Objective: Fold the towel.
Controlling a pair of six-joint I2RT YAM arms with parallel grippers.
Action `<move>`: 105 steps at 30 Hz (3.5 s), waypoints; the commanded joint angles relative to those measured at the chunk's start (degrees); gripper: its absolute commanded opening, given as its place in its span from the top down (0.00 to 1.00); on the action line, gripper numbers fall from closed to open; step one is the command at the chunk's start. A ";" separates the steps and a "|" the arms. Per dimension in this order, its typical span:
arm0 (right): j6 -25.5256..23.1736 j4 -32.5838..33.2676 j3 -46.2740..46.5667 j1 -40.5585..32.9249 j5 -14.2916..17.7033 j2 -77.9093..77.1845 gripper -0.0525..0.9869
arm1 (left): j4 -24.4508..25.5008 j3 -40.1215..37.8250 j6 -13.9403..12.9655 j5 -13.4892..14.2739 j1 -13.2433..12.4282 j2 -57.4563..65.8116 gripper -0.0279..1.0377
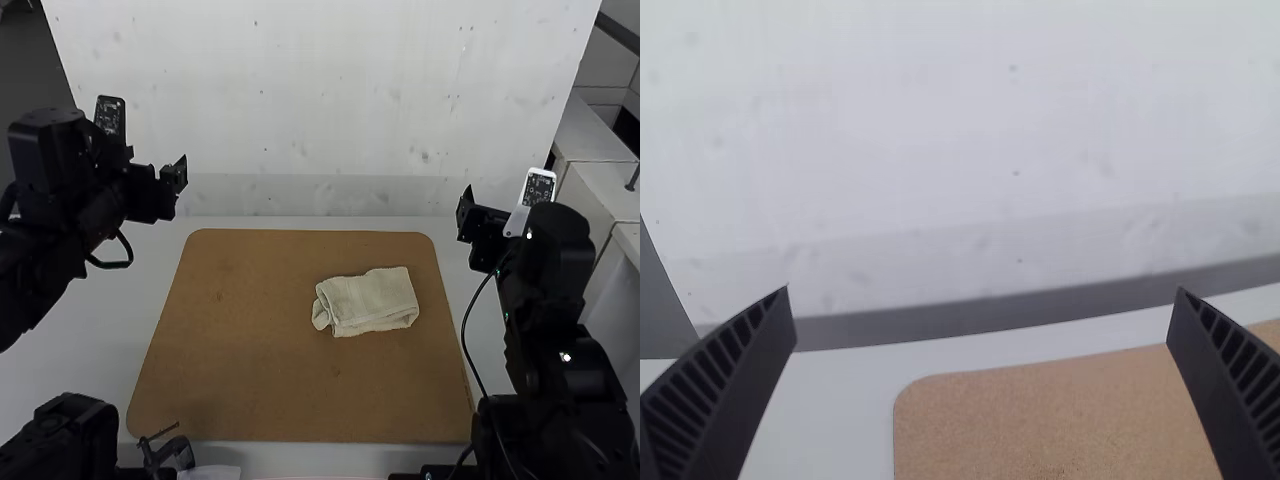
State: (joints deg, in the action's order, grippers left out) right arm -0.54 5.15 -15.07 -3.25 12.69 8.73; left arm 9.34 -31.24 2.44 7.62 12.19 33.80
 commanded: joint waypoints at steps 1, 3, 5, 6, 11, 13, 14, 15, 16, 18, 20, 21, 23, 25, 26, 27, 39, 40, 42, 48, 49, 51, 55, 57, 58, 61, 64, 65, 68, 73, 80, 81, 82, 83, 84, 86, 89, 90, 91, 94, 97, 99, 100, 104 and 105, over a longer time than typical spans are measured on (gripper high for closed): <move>1.06 -0.93 0.83 0.96 -0.47 -2.67 0.02 | -0.64 -0.40 0.81 0.91 0.47 -4.27 0.08; 1.06 -1.28 1.54 0.96 -0.21 -4.16 0.02 | -0.64 -0.48 0.73 0.91 0.56 -6.03 0.08; 1.06 -1.19 1.97 0.96 -0.12 -5.39 0.02 | -0.64 -0.57 0.64 0.91 0.82 -7.17 0.07; 1.06 -1.19 2.33 1.05 -0.12 -6.10 0.02 | -0.64 -0.57 0.55 1.26 0.73 -7.61 0.07; 1.06 -1.28 4.08 0.96 0.06 -8.82 0.02 | -0.64 -0.92 0.46 2.93 -0.32 -8.23 0.06; 1.06 -1.28 4.44 1.05 0.06 -9.00 0.02 | -0.55 -0.57 0.46 4.16 -1.20 -9.98 0.06; 1.06 -1.28 4.52 1.05 0.06 -9.00 0.02 | -0.38 -0.48 0.38 5.13 -1.37 -11.48 0.06; 1.06 -1.37 4.61 1.05 0.06 -9.00 0.02 | -0.12 -0.31 0.02 5.92 -1.37 -12.97 0.07; 1.06 -1.37 4.70 1.05 0.06 -9.00 0.02 | 0.41 -0.22 -0.33 6.88 -1.37 -14.64 0.07; 1.06 -1.37 4.88 1.05 0.06 -9.00 0.02 | 1.91 -0.31 -0.50 7.76 -2.52 -17.54 0.07; 1.06 -1.81 5.23 1.05 0.06 -9.00 0.02 | 2.61 -0.31 -1.29 8.91 -4.63 -19.48 0.07; 1.06 -1.98 5.40 1.05 0.06 -9.00 0.02 | 3.31 -0.31 -1.38 8.82 -6.03 -20.62 0.07; 1.06 -2.07 5.49 1.05 0.06 -9.00 0.02 | 4.63 -0.13 -2.52 8.91 -8.41 -23.52 0.07; 1.06 -1.98 5.58 1.05 -0.12 -8.91 0.02 | 6.56 0.22 -2.61 8.73 -10.43 -25.89 0.07; 0.97 -1.98 5.84 1.05 -0.21 -8.91 0.02 | 8.15 0.39 -2.52 8.29 -11.66 -27.30 0.07; 0.97 -1.98 6.11 1.05 -0.30 -8.91 0.02 | 8.15 1.36 -2.61 7.76 -12.45 -28.88 0.07; 1.06 -2.42 9.09 1.05 -1.88 -8.91 0.02 | 6.39 16.13 -5.34 -1.03 -12.10 -32.40 0.06; 1.06 -2.51 9.45 1.05 -2.32 -8.91 0.02 | 5.33 17.53 -5.43 -2.70 -12.10 -32.40 0.06; 1.06 -2.69 10.24 1.05 -2.40 -8.91 0.02 | 4.19 19.91 -5.86 -5.24 -12.10 -32.40 0.06; 0.80 -3.57 11.12 0.96 -3.20 -8.82 0.02 | 3.14 24.13 -7.01 -9.29 -12.10 -32.40 0.06; 0.71 -3.48 11.12 0.96 -3.20 -8.82 0.02 | 3.05 24.83 -6.92 -9.29 -12.10 -32.40 0.06; 0.62 -3.48 11.12 0.87 -3.20 -8.64 0.02 | 2.96 25.88 -6.83 -9.46 -12.10 -32.40 0.06; -0.43 -3.30 11.47 0.87 -3.99 -8.29 0.02 | 1.47 27.38 -5.95 -11.22 -12.10 -32.40 0.06; -0.87 -3.04 11.99 0.70 -4.16 -8.29 0.02 | 1.38 27.47 -5.69 -11.48 -12.10 -32.40 0.06; -1.05 -2.86 11.99 0.78 -4.25 -8.20 0.02 | 1.38 27.47 -5.69 -11.48 -12.10 -32.40 0.06; -1.31 -2.69 11.91 0.96 -4.25 -8.12 0.02 | 1.38 27.38 -5.51 -12.45 -12.10 -32.40 0.06; -1.57 -2.69 11.91 1.14 -4.69 -7.94 0.02 | 1.38 27.38 -5.51 -12.54 -12.19 -32.40 0.06; -1.57 -2.77 11.91 1.22 -4.78 -7.77 0.02 | 1.38 27.38 -5.51 -12.36 -12.10 -32.40 0.06; -1.57 -2.77 11.91 1.14 -5.13 -7.77 0.02 | 1.38 27.38 -5.43 -12.10 -12.10 -32.40 0.05; -1.57 -2.77 11.91 1.05 -5.13 -7.77 0.02 | 1.38 27.38 -5.43 -12.10 -12.19 -32.40 0.05; -1.57 -2.77 11.91 1.05 -5.13 -7.77 0.02 | 1.38 27.38 -5.43 -12.10 -12.10 -32.40 0.05; -1.57 -2.77 11.91 1.05 -5.13 -7.77 0.02 | 1.38 27.47 -5.43 -12.10 -12.19 -32.40 0.05; -1.57 -2.77 11.91 1.05 -5.13 -7.77 0.02 | 1.38 27.38 -5.43 -12.10 -12.19 -32.40 0.05; -1.57 -2.77 11.91 1.05 -5.13 -7.77 0.02 | 1.38 27.47 -5.43 -12.10 -12.19 -32.40 0.05; -1.57 -2.77 11.91 1.05 -5.13 -7.77 0.02 | 1.38 27.47 -5.43 -12.10 -12.19 -32.40 0.05; -1.57 -2.77 11.91 1.05 -5.13 -7.77 0.02 | 1.38 27.38 -5.43 -12.10 -12.10 -32.40 0.05; -1.57 -2.77 11.91 1.05 -5.13 -7.77 0.02 | 1.38 27.38 -5.43 -12.10 -12.19 -32.40 0.05; -1.57 -2.77 11.91 1.05 -5.13 -7.77 0.02 | 1.38 27.47 -5.43 -12.10 -12.10 -32.40 0.05; -1.57 -2.77 11.91 1.05 -5.13 -7.77 0.02 | 1.38 27.38 -5.43 -12.10 -12.19 -32.40 0.05; -1.57 -2.77 11.91 1.05 -5.13 -7.77 0.02 | 1.38 27.38 -5.43 -12.10 -12.19 -32.40 0.05; -1.57 -2.77 11.91 1.05 -5.13 -7.77 0.02 | 1.38 27.38 -5.43 -12.10 -12.19 -32.40 0.05; -1.57 -2.77 11.91 1.05 -5.13 -7.77 0.02 | 1.38 27.38 -5.43 -12.10 -12.10 -32.40 0.05; -1.57 -2.77 11.91 1.05 -5.13 -7.77 0.02 | 1.38 27.38 -5.43 -12.10 -12.19 -32.40 0.05; -1.57 -2.77 11.91 1.05 -5.13 -7.77 0.02 | 1.38 27.47 -5.43 -12.10 -12.19 -32.40 0.05; -1.57 -2.77 11.91 1.05 -5.22 -7.77 0.02 | 1.38 27.47 -5.43 -12.10 -12.19 -32.40 0.05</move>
State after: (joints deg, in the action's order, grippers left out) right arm -1.50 2.87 -3.05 -2.87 7.94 0.58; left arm 11.29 -3.49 -3.38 -3.95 0.27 2.26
